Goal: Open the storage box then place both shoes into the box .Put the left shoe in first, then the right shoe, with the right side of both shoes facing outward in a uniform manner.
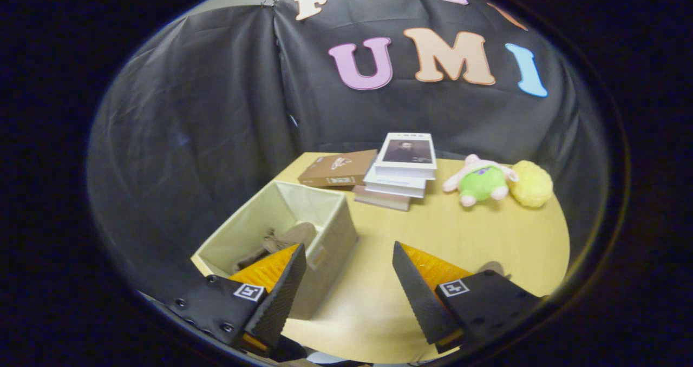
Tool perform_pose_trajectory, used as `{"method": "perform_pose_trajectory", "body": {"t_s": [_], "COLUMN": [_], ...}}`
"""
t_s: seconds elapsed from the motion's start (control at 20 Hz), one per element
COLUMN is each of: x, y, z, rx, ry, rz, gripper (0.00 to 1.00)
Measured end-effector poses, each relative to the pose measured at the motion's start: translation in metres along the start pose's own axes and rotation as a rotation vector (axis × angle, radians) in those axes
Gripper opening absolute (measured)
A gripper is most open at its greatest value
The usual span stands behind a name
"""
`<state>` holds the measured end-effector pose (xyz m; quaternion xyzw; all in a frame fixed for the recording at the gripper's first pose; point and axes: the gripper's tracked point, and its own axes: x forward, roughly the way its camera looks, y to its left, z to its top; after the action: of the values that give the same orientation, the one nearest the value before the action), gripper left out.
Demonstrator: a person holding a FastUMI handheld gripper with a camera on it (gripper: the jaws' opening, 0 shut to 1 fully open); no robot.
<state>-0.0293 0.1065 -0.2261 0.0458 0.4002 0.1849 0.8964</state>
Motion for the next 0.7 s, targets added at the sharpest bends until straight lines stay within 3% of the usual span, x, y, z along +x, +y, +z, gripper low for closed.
{"method": "perform_pose_trajectory", "body": {"t_s": [0.7], "x": [-0.043], "y": [-0.154], "z": [-0.048], "rx": [0.064], "ry": [0.029], "rz": [-0.207], "gripper": [1.0]}}
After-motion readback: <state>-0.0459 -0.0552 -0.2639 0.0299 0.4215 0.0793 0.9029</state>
